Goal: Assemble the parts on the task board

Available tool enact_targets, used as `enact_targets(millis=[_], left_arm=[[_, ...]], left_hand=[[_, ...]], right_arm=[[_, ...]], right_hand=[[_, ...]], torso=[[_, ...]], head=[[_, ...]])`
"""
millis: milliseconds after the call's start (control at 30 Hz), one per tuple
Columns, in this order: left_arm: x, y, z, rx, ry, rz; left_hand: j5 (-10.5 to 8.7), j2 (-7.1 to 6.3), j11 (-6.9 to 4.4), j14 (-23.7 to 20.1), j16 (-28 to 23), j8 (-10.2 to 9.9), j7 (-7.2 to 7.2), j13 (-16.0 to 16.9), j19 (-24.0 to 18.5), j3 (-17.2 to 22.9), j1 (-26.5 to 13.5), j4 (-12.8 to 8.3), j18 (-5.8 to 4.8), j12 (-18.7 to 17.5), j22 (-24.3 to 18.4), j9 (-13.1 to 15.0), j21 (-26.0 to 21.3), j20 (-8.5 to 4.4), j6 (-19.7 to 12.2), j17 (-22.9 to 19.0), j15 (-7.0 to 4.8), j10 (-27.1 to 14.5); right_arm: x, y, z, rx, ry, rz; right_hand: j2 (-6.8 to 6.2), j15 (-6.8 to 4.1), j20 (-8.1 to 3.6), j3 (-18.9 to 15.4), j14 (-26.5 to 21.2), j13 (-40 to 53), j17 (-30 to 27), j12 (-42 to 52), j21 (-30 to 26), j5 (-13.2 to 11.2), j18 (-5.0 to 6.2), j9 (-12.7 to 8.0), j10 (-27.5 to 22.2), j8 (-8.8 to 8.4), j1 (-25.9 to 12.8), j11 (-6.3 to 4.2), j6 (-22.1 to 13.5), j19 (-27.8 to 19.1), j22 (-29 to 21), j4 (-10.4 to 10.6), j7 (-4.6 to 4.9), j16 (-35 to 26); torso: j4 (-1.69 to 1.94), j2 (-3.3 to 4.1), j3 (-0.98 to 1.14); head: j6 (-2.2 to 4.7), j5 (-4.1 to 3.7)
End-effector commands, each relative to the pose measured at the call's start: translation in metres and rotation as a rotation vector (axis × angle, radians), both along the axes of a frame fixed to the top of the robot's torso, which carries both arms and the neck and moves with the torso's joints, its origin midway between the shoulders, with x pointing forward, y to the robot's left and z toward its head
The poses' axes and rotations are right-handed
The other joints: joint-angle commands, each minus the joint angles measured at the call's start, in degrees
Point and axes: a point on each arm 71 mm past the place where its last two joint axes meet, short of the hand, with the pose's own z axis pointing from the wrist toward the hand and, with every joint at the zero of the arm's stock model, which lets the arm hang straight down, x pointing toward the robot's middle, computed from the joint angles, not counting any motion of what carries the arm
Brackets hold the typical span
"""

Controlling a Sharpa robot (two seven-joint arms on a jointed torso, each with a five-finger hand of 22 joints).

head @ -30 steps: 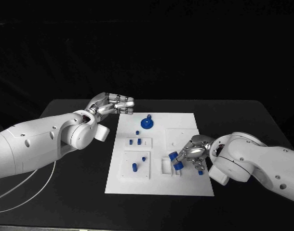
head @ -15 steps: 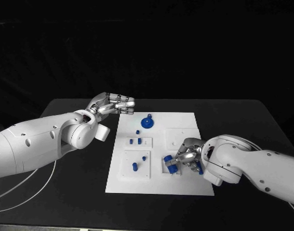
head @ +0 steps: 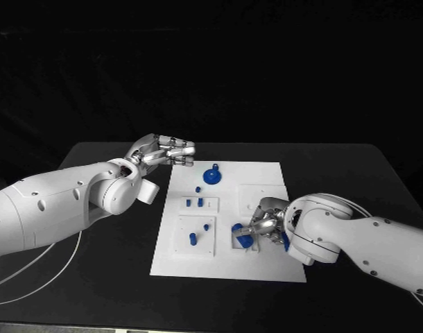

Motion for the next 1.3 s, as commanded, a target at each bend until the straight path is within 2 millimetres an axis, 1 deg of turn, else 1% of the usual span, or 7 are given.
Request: enact_targets(millis=[33, 400, 433, 467, 500, 733, 1300], left_arm=[[-0.001, -0.003, 0.000, -0.003, 0.001, -0.023], [-0.001, -0.002, 0.000, 0.002, 0.006, -0.024], [-0.001, -0.002, 0.000, 0.002, 0.006, -0.024], [-0.001, -0.002, 0.000, 0.003, 0.007, -0.025], [-0.001, -0.002, 0.000, 0.004, 0.008, -0.025], [-0.001, -0.001, -0.001, 0.007, 0.011, -0.023], [0.000, 0.002, -0.002, 0.016, 0.016, -0.014]], left_hand=[[-0.19, 0.00, 0.14, -0.6, -0.2, 0.0, 0.43, 0.0, -0.1, 0.1, -0.5, 0.5, 0.14, -0.1, -0.1, 0.0, 0.3, 0.19, 0.0, 0.1, 0.05, -0.5], [-0.21, -0.13, 0.16, -0.7, -0.2, 0.0, 0.44, 0.0, -0.2, 0.2, -0.5, 0.6, 0.15, -0.1, -0.2, 0.0, 0.3, 0.22, 0.0, 0.1, 0.07, -0.5], [-0.21, -0.13, 0.16, -0.7, -0.2, 0.0, 0.44, 0.0, -0.2, 0.2, -0.5, 0.6, 0.15, -0.1, -0.2, 0.0, 0.3, 0.22, 0.0, 0.1, 0.07, -0.5], [-0.21, -0.13, 0.16, -0.7, -0.2, 0.0, 0.44, 0.0, -0.2, 0.2, -0.5, 0.6, 0.15, -0.1, -0.2, 0.0, 0.3, 0.22, 0.0, 0.1, 0.07, -0.5], [-0.21, -0.13, 0.16, -0.7, -0.2, 0.0, 0.44, 0.0, -0.2, 0.2, -0.5, 0.6, 0.15, -0.1, -0.2, 0.0, 0.3, 0.22, 0.0, 0.1, 0.07, -0.5], [-0.22, -0.18, 0.17, -0.8, -0.2, -0.1, 0.45, 0.0, -0.2, 0.3, -0.5, 0.7, 0.18, -0.1, -0.3, 0.0, 0.3, 0.24, -0.1, 0.1, 0.09, -0.6], [-0.16, -0.21, 0.18, -0.8, -0.2, 0.0, 0.46, 0.0, -0.2, 0.4, -0.3, 0.8, 0.19, -0.1, -0.4, 0.0, 0.4, 0.26, -0.1, 0.1, 0.10, -0.7]], right_arm=[[-0.002, -0.001, -0.006, -0.059, 0.021, 0.016], [-0.004, 0.002, -0.009, -0.080, 0.029, 0.045], [-0.004, 0.002, -0.009, -0.081, 0.030, 0.048], [-0.004, 0.003, -0.009, -0.082, 0.032, 0.052], [-0.005, 0.003, -0.009, -0.083, 0.033, 0.057], [-0.010, 0.002, -0.007, -0.085, 0.037, 0.075], [-0.018, -0.008, 0.004, -0.072, 0.013, 0.092]], right_hand=[[-0.27, -0.01, -0.07, -0.1, 0.2, -0.1, 0.0, 0.2, 0.3, -0.6, -0.99, 0.0, -0.3, -0.21, -0.5, -0.01, -0.2, 3.1, 5.6, 0.4, -0.04, 0.3], [-2.36, -0.05, -0.18, -2.0, 0.2, -0.3, 0.2, -0.1, 0.4, -7.2, -1.07, 0.1, -0.3, -0.17, -6.4, 0.00, -0.3, 3.0, 5.7, 6.8, -0.04, 0.2], [3.66, 0.05, -0.19, -16.0, 0.2, -0.2, 0.4, -0.2, 0.4, -7.2, -1.26, 0.1, -0.2, -0.14, -5.8, -0.10, -0.6, 3.0, 5.7, 3.3, 0.13, 0.2], [3.81, 0.00, -0.20, -16.4, 0.2, -0.2, 0.4, -0.2, 0.4, -7.2, -1.24, 0.2, -0.2, -0.12, -6.2, 0.01, -0.5, 3.0, 5.7, 3.6, 0.04, 0.2], [11.31, -0.05, -0.17, -34.0, 0.4, 0.0, 0.6, -0.3, 0.5, -7.2, -0.99, 0.5, -0.3, -0.17, -2.9, -0.01, -0.5, 3.0, 5.7, 1.3, -0.01, 0.1], [7.22, -0.02, -0.23, -28.7, 0.4, 0.2, 1.1, -0.5, 0.8, -7.2, -1.25, 0.3, -0.1, -0.17, -4.6, -0.06, -0.5, 3.0, 5.7, 3.5, 0.05, 0.0], [7.71, 0.11, -0.01, -27.2, 0.4, 0.4, 1.0, -0.2, 0.8, -6.9, -1.12, 0.5, 0.0, -0.17, -1.2, 0.08, -0.3, 3.0, 5.7, 0.2, 0.00, -0.1]], torso=[[0.00, -0.01, -0.01], [-0.04, -0.02, 0.04], [-0.05, -0.01, 0.05], [-0.03, -0.01, 0.04], [-0.02, 0.00, 0.05], [-0.05, 0.02, 0.08], [-0.09, 0.00, 0.06]], head=[[-0.11, 0.15], [-0.02, 0.11], [0.00, 0.12], [0.00, 0.12], [-0.01, 0.11], [0.03, 0.13], [0.20, -0.01]])
